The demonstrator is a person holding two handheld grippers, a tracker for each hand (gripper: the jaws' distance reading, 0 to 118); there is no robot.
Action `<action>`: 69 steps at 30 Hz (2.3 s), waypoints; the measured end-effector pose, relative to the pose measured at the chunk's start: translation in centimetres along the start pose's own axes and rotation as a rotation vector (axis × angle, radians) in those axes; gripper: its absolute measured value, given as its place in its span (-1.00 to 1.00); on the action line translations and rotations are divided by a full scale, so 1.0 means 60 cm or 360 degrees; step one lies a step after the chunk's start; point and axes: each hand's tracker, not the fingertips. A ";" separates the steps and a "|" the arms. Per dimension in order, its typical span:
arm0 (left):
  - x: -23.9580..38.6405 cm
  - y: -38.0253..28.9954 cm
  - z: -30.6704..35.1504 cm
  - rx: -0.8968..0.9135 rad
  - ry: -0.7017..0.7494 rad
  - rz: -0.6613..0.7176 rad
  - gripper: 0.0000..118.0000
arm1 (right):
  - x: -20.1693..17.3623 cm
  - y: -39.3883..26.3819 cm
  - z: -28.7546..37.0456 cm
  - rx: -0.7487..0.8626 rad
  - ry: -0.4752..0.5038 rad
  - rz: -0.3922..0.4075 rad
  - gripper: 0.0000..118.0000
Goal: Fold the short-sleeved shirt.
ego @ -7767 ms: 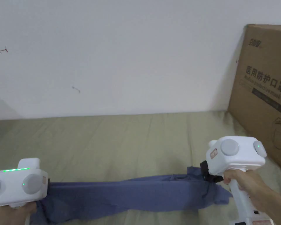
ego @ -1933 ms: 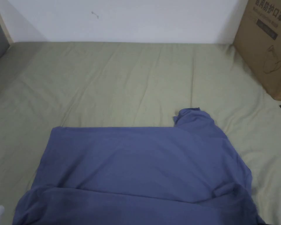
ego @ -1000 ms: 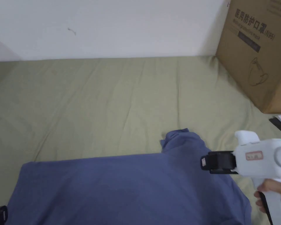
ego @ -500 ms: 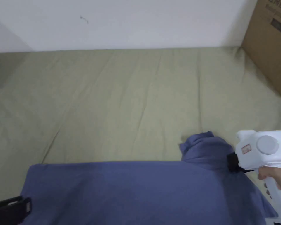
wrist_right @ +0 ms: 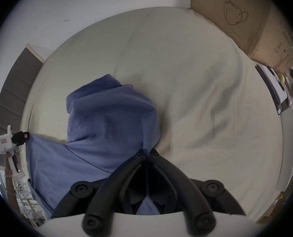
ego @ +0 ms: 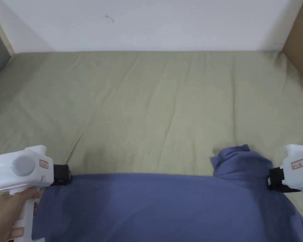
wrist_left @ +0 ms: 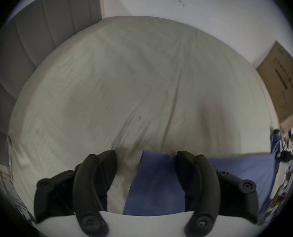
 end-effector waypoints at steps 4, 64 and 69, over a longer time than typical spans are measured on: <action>-0.008 0.005 0.031 0.0042 -0.0093 -0.0046 -0.94 | -0.002 -0.001 0.017 0.0021 0.0016 0.0001 -0.97; -0.263 -0.498 0.321 0.0253 -0.0801 0.0677 1.00 | -0.269 -0.442 0.307 0.0447 0.0630 0.0329 -1.00; -0.265 -0.493 0.248 0.0135 -0.0975 0.0841 1.00 | -0.278 -0.437 0.305 0.0395 0.0587 0.0361 -1.00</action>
